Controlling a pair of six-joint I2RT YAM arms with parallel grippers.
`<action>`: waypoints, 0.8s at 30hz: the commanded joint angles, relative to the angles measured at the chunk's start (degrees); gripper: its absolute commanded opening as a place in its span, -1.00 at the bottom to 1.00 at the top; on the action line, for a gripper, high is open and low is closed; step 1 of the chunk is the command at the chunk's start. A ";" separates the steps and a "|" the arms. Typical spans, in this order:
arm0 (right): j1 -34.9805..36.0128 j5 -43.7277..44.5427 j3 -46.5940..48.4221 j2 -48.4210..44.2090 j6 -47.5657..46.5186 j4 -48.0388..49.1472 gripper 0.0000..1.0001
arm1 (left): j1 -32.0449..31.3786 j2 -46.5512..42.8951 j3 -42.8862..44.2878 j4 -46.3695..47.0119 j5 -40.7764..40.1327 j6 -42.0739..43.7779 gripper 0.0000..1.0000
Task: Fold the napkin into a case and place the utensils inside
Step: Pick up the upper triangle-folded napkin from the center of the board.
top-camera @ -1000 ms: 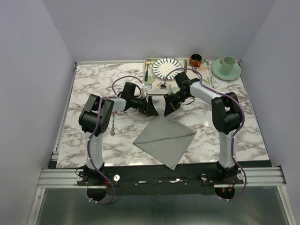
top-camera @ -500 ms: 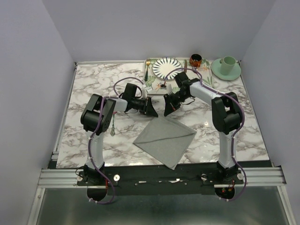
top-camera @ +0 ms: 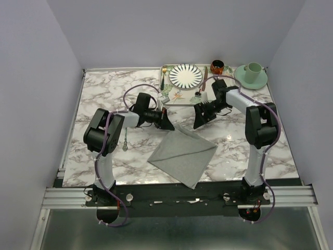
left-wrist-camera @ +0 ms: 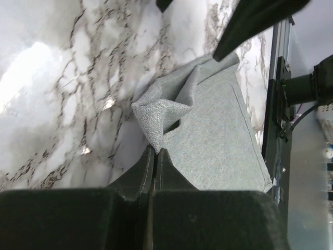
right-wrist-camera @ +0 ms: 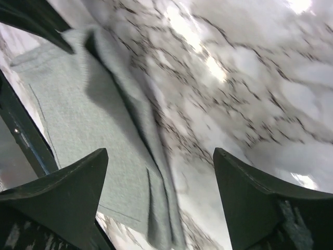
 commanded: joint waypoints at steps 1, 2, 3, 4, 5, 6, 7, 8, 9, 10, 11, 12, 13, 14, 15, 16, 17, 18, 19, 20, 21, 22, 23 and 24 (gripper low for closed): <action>-0.85 0.53 -3.00 -1.59 -5.70 -2.53 0.87 | -1.46 -5.38 -1.62 1.98 -0.29 6.98 -1.00; -0.85 0.10 -3.00 -1.15 -6.05 -2.70 0.90 | -1.72 -6.34 -1.79 1.81 -0.47 7.69 -1.00; -0.85 -0.17 -3.00 -0.45 -6.40 -2.88 0.91 | -2.16 -6.78 -2.23 1.63 -0.55 9.18 -1.00; -0.77 -0.52 -3.26 -0.01 -6.92 -2.97 0.92 | -2.25 -7.31 -2.50 1.63 -0.64 9.71 -1.00; -0.94 -1.04 -3.44 0.35 -8.15 -3.14 0.93 | -2.25 -8.10 -2.76 1.63 -0.64 10.24 -1.00; -0.85 -1.40 -3.61 0.78 -8.94 -3.75 0.93 | -2.34 -8.54 -3.29 1.54 -0.73 11.29 -1.00; -0.85 -1.84 -4.05 1.05 -9.73 -4.02 0.94 | -2.34 -8.89 -3.55 1.54 -0.90 11.65 -1.00; -0.85 -2.97 -4.32 1.23 -11.31 -4.54 0.94 | -2.34 -9.59 -3.73 1.54 -0.99 12.09 -1.00; -0.85 -3.59 -4.49 1.58 -12.11 -5.77 0.95 | -2.34 -10.03 -4.25 1.63 -1.17 12.79 -1.00; -0.85 -4.12 -4.76 2.10 -12.72 -6.56 0.96 | -2.34 -10.47 -4.43 1.63 -1.43 13.05 -1.00; -0.94 -4.91 -4.85 2.54 -14.12 -7.18 0.96 | -2.34 -10.91 -4.61 1.80 -1.43 13.14 -1.00; -0.85 -5.27 -5.02 2.72 -14.92 -8.49 0.96 | -2.25 -11.09 -4.87 2.07 -1.61 13.06 -1.00; -0.94 -5.36 -5.28 3.24 -15.54 -8.94 0.96 | -2.25 -11.09 -5.13 2.33 -1.70 12.80 -1.00; -0.85 -5.62 -5.81 3.42 -16.85 -9.46 0.96 | -2.25 -11.18 -5.31 3.38 -1.70 12.36 -1.00; -0.85 -5.62 -5.90 3.69 -17.38 -10.43 0.96 | -2.25 -11.18 -5.83 4.00 -1.96 11.92 -1.00; -0.85 -5.71 -5.99 3.95 -18.00 -11.05 0.96 | -2.25 -11.18 -6.10 4.61 -2.14 11.48 -1.00; -0.94 -6.06 -5.99 4.47 -18.79 -11.66 0.93 | -2.17 -11.01 -6.28 5.75 -2.31 10.52 -1.00; -1.03 -6.06 -5.99 4.74 -19.05 -12.89 0.92 | -2.08 -10.92 -6.54 6.37 -2.49 9.99 -1.00; -1.11 -6.32 -5.99 4.92 -19.41 -13.42 0.90 | -1.90 -10.74 -6.72 6.99 -2.58 9.46 -1.00; -1.55 -6.85 -5.99 5.35 -19.93 -13.86 0.87 | -1.64 -10.74 -6.89 8.21 -2.84 8.32 -1.00; -1.73 -6.94 -5.90 5.45 -20.11 -14.56 0.85 | -1.46 -10.74 -7.24 8.83 -3.01 7.79 -1.00; -1.99 -6.94 -5.81 5.62 -20.20 -15.00 0.83 | -1.20 -10.57 -7.33 9.10 -3.10 7.44 -1.00; -2.60 -6.94 -5.73 5.80 -20.46 -15.27 0.78 | -0.94 -10.57 -7.42 9.71 -3.19 7.08 -1.00; -2.96 -6.94 -5.46 6.15 -20.72 -16.14 0.75 | -0.41 -10.48 -7.51 10.06 -3.28 6.30 -1.00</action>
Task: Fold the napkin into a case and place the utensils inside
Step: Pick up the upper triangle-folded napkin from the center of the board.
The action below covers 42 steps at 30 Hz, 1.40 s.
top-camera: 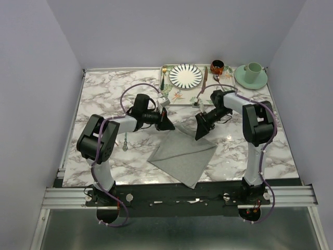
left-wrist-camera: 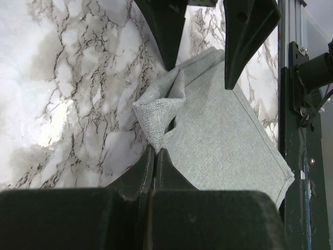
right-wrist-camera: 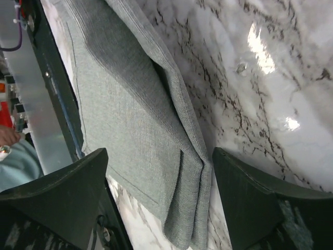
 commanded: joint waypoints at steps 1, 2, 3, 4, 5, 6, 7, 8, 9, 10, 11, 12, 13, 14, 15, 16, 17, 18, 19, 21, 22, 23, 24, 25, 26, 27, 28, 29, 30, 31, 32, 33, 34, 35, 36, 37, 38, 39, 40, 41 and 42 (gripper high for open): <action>-1.89 1.67 -1.38 4.03 -3.81 -5.24 0.72 | 1.71 -0.86 -0.95 5.19 -1.57 -2.89 -1.00; -2.59 1.50 -1.20 4.12 -4.16 -5.68 0.69 | 1.89 -0.95 -1.04 5.63 -1.66 -3.24 -1.00; -2.94 1.50 -1.11 4.38 -4.34 -6.64 0.67 | 2.24 -0.95 -1.21 5.72 -1.75 -3.50 -1.00; -3.30 1.50 -1.02 4.38 -4.34 -7.00 0.66 | 2.50 -1.04 -1.39 5.72 -2.01 -3.51 -1.00; -4.00 1.58 -1.02 4.30 -4.60 -7.18 0.64 | 2.68 -1.21 -1.39 5.81 -2.10 -3.51 -1.00; -4.35 1.50 -1.11 4.29 -4.60 -7.88 0.63 | 2.94 -1.13 -1.74 5.90 -2.19 -3.59 -1.00; -4.61 1.58 -1.11 4.03 -4.52 -8.14 0.62 | 3.21 -1.12 -1.74 5.99 -2.36 -4.03 -1.00; -4.88 1.93 -1.20 3.94 -4.51 -8.32 0.59 | 3.38 -1.04 -1.92 6.07 -2.45 -4.21 -1.00; -5.14 2.11 -1.29 3.68 -4.51 -8.58 0.57 | 3.64 -0.95 -2.09 6.16 -2.54 -4.30 -1.00; -5.14 2.20 -1.46 3.42 -4.43 -8.59 0.56 | 3.91 -0.95 -2.18 6.34 -2.63 -4.73 -1.00; -5.23 2.37 -1.64 3.33 -4.08 -8.59 0.53 | 4.09 -0.77 -2.27 6.77 -2.98 -5.00 -1.00; -5.41 2.46 -1.73 3.33 -3.90 -8.59 0.50 | 4.26 -0.69 -2.45 6.95 -2.98 -5.35 -1.00; -5.41 2.55 -1.73 3.33 -3.64 -8.59 0.47 | 4.35 -0.60 -2.62 7.30 -3.07 -5.70 -1.00; -5.41 2.46 -1.73 3.50 -3.11 -8.59 0.41 | 4.61 -0.42 -2.71 7.74 -3.33 -6.40 -1.00; -5.50 2.46 -1.73 3.50 -3.02 -8.67 0.38 | 4.70 -0.51 -2.80 7.83 -3.33 -6.67 -1.00; -5.58 2.46 -1.73 3.50 -2.85 -8.59 0.34 | 4.88 -0.51 -2.80 7.92 -3.51 -6.84 -1.00; -5.67 2.46 -1.64 3.76 -2.06 -8.50 0.26 | 4.97 -0.42 -2.80 8.09 -3.33 -7.02 -1.00; -5.76 2.55 -1.29 3.85 -1.53 -8.06 0.22 | 4.97 -0.42 -2.80 8.10 -3.33 -7.11 -1.00; -5.85 2.55 -0.94 3.94 -1.09 -7.97 0.18 | 4.97 -0.42 -2.80 8.10 -3.33 -7.02 -1.00; -5.94 2.55 -0.24 4.64 -0.12 -8.06 0.06 | 5.05 -0.51 -2.80 8.01 -3.25 -7.02 -1.00; -6.02 2.55 0.20 4.82 -0.03 -8.23 0.03 | 5.05 -0.42 -2.71 8.01 -3.24 -7.02 -1.00; -6.02 2.64 0.47 5.00 -0.12 -8.32 -0.05 | 5.05 -0.42 -2.71 8.01 -3.24 -7.02 -1.00; -6.02 2.64 0.56 5.08 -0.12 -8.50 -0.09 | 5.05 -0.42 -2.62 7.92 -3.24 -7.02 -1.00; -6.02 2.73 0.65 5.00 -0.12 -8.58 -0.13 | 5.05 -0.42 -2.62 7.92 -3.16 -7.02 -1.00; -6.02 2.81 0.73 4.91 -0.21 -8.50 -0.22 | 5.05 -0.33 -2.62 7.83 -3.16 -7.02 -1.00; -6.02 2.81 0.82 5.00 -0.29 -8.58 -0.27 | 5.05 -0.33 -2.54 7.83 -2.98 -7.02 -1.00; -6.02 2.81 1.00 5.00 -0.38 -8.67 -0.31 | 5.05 -0.33 -2.62 7.83 -3.16 -7.02 -1.00; -6.02 2.90 1.35 5.00 -0.56 -8.76 -0.39 | 5.05 -0.25 -2.62 7.75 -3.07 -7.02 -1.00; -6.02 2.90 1.52 4.82 -0.65 -8.94 -0.46 | 5.05 -0.25 -2.54 7.57 -3.07 -6.94 -1.00; -6.02 3.08 1.70 4.91 -0.65 -8.94 -0.49 | 5.05 -0.25 -2.54 7.39 -2.98 -6.76 -1.00; -6.02 3.25 2.22 4.82 -0.73 -8.85 -0.61 | 5.05 -0.25 -2.45 6.44 -2.72 -6.06 -1.00; -6.02 3.51 2.49 4.73 -0.82 -8.85 -0.67 | 5.05 -0.33 -2.19 5.73 -2.54 -5.45 -1.00; -6.02 3.69 2.75 4.65 -0.91 -8.94 -0.75 | 5.05 -0.42 -2.10 5.03 -2.72 -4.83 -1.00; -6.11 3.87 2.93 4.65 -1.08 -9.02 -0.83 | 5.05 -0.60 -1.92 3.37 -2.80 -3.43 -1.00; -6.02 3.87 3.37 4.65 -1.26 -9.37 -0.84 | 5.05 -0.77 -1.83 2.65 -2.89 -2.81 -1.00; -5.94 3.96 3.37 4.56 -1.44 -9.46 -0.88 | 5.05 -0.86 -1.74 2.12 -2.89 -2.37 -1.00; -5.94 4.13 3.37 4.47 -1.70 -9.46 -0.96 | 5.05 -0.86 -1.74 1.34 -2.81 -2.10 -1.00; -5.94 4.22 3.02 4.12 -1.79 -9.29 -0.99 | 5.05 -0.86 -1.66 1.07 -2.72 -1.75 -1.00; -5.94 4.31 2.76 4.03 -1.88 -9.11 -0.99 | 5.05 -0.86 -1.66 0.80 -2.63 -1.75 -1.00; -5.94 4.57 2.50 3.77 -1.96 -8.94 -0.99 | 5.05 -0.86 -1.57 0.63 -2.46 -1.75 -1.00; -5.94 4.66 2.23 3.33 -2.05 -8.50 -0.99 | 5.05 -0.86 -1.57 0.45 -2.37 -1.66 -1.00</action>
